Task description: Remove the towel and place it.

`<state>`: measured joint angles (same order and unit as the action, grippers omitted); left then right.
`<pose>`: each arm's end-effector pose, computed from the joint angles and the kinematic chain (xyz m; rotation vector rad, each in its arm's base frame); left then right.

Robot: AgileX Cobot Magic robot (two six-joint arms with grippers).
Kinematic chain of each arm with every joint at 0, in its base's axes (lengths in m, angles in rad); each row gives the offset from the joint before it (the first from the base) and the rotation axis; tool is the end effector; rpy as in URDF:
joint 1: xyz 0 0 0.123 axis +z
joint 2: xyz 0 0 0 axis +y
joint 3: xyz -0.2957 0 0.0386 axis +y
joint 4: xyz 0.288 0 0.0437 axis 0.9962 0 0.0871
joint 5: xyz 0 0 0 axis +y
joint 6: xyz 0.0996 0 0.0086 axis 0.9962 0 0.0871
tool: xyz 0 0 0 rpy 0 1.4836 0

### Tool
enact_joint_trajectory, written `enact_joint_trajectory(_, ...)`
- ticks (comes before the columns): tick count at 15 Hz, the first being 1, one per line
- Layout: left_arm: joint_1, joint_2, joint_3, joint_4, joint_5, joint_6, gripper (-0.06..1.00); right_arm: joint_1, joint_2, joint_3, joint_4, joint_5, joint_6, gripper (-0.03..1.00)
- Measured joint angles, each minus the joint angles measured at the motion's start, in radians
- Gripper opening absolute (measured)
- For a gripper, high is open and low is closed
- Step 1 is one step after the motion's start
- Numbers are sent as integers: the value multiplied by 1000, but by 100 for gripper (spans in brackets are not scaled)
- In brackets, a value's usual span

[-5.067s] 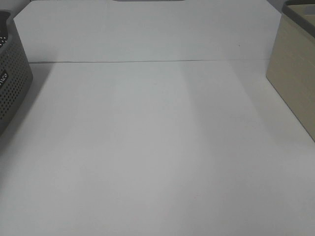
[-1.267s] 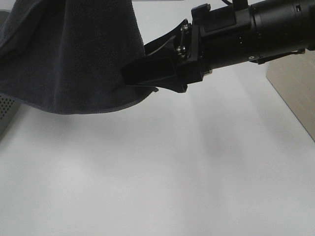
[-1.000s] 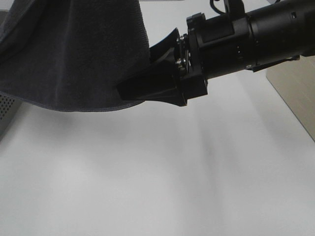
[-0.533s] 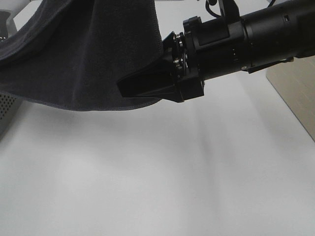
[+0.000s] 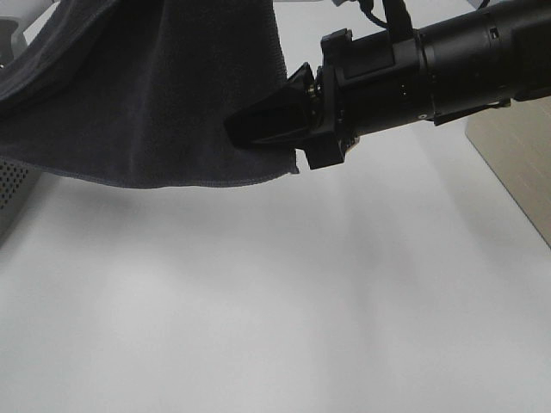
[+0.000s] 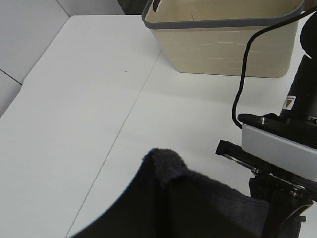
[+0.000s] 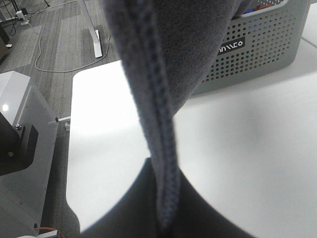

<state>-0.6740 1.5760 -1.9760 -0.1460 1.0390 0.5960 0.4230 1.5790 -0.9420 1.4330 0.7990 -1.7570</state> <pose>0.2836 -0.2426 0.5192 1.2550 1.7100 -0.2237 0.2925 0.2096 0.2374 -1.2171 1.7923 0.9056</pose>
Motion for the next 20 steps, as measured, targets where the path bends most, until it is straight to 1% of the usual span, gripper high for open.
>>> enact_joint_trajectory(2,0,0,0,0,9,-1,0,0,0,0,3,-6,22,2)
enact_joint_trajectory(4,0,0,0,0,9,8,0,0,0,0,7,-34,98,2)
enact_joint_trajectory(5,0,1,0,16,12,69,0,0,0,-3,-4,-55,180,2)
enact_joint_trajectory(6,0,4,0,26,15,103,0,0,-2,-19,-50,-75,261,2)
enact_joint_trajectory(7,0,12,0,42,16,166,0,0,-7,-43,-145,-85,357,2)
enact_joint_trajectory(8,0,24,0,54,18,202,0,0,-12,-83,-265,-83,497,2)
enact_joint_trajectory(9,0,50,0,71,13,218,0,0,-13,-188,-576,-25,832,2)
enact_joint_trajectory(10,0,59,0,83,-6,221,0,0,-14,-252,-727,32,989,2)
enact_joint_trajectory(11,0,66,0,92,-24,222,0,0,-14,-283,-808,68,1053,2)
enact_joint_trajectory(12,0,75,0,108,-69,223,0,0,-14,-368,-960,144,1208,2)
enact_joint_trajectory(13,0,85,0,120,-114,225,0,0,-14,-460,-1084,202,1310,2)
enact_joint_trajectory(14,0,93,0,128,-152,225,0,0,-14,-542,-1196,247,1385,2)
enact_joint_trajectory(15,0,99,0,146,-186,225,0,0,-14,-621,-1293,283,1430,2)
enact_joint_trajectory(16,0,104,0,161,-219,225,0,0,-12,-706,-1357,315,1452,2)
enact_joint_trajectory(18,0,115,0,194,-285,225,0,0,1,-848,-1403,344,1461,2)
enact_joint_trajectory(19,1,119,0,224,-327,225,0,0,15,-928,-1426,346,1462,2)
enact_joint_trajectory(20,5,119,0,246,-352,225,0,0,25,-972,-1442,346,1462,2)
